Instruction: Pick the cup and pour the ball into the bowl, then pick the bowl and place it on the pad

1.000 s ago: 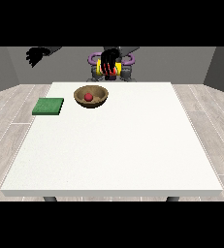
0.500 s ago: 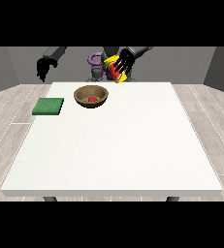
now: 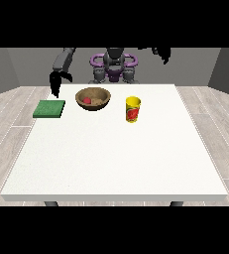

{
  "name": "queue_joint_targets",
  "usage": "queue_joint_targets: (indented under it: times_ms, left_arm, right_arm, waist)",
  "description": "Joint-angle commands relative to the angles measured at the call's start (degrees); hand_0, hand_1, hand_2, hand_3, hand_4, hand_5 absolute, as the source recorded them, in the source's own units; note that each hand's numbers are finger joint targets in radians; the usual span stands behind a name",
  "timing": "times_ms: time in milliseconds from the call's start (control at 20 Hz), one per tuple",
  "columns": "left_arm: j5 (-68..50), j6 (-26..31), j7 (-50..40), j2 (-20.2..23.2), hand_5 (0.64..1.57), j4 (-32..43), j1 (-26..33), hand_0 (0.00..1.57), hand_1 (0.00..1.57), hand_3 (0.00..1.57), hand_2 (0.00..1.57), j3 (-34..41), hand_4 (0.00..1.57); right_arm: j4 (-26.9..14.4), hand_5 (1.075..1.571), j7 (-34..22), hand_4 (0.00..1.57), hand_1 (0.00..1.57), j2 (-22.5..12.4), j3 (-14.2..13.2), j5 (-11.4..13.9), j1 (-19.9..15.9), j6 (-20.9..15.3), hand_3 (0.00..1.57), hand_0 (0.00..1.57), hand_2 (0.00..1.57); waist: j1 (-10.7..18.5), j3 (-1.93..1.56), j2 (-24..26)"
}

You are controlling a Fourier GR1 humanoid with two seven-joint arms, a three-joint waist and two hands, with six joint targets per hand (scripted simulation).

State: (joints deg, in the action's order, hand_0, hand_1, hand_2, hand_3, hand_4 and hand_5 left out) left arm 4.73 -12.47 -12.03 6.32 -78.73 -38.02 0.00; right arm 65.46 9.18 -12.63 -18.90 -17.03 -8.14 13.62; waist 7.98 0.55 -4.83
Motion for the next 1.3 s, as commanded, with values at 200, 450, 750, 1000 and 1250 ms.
queue_joint_targets:
  times_ms: [200,450,750,1000,1250]
  left_arm:
    - [-22.7,23.9,3.5,16.7,1.503,2.7,0.0,0.0,0.0,0.0,0.0,17.9,0.34]
    - [-27.4,28.5,2.5,25.0,1.513,7.5,-2.9,0.0,0.0,0.0,0.0,24.6,0.31]
    - [-28.6,30.9,4.9,26.1,1.508,9.0,2.6,0.0,0.0,0.0,0.0,25.8,0.28]
    - [-31.5,31.4,2.0,30.4,1.498,9.6,-1.4,0.0,0.0,0.0,0.0,27.6,0.25]
    - [-31.9,35.9,6.2,32.5,1.504,12.4,3.5,0.0,0.0,0.0,0.0,29.9,0.24]
  right_arm:
    - [2.1,1.569,4.2,0.0,0.0,6.8,1.3,2.1,0.5,-7.1,0.0,0.0,0.0]
    - [-4.6,1.568,6.2,0.0,0.0,5.6,1.3,1.3,-4.7,-4.5,0.0,0.0,0.0]
    - [-14.2,1.568,12.4,0.0,0.0,9.1,4.1,5.4,-7.9,-7.6,0.0,0.0,0.0]
    - [-21.2,1.571,14.6,0.0,0.0,7.0,2.7,5.5,-13.9,-8.0,0.0,0.0,0.0]
    - [-20.2,1.556,13.9,0.16,0.0,11.2,3.4,3.6,-11.8,-7.9,0.0,0.0,0.0]
  waist:
    - [4.0,-0.46,-3.7]
    - [0.4,-0.57,-6.7]
    - [-0.6,-0.58,-5.9]
    - [-1.1,-0.61,-8.5]
    - [-0.4,-0.54,-7.6]
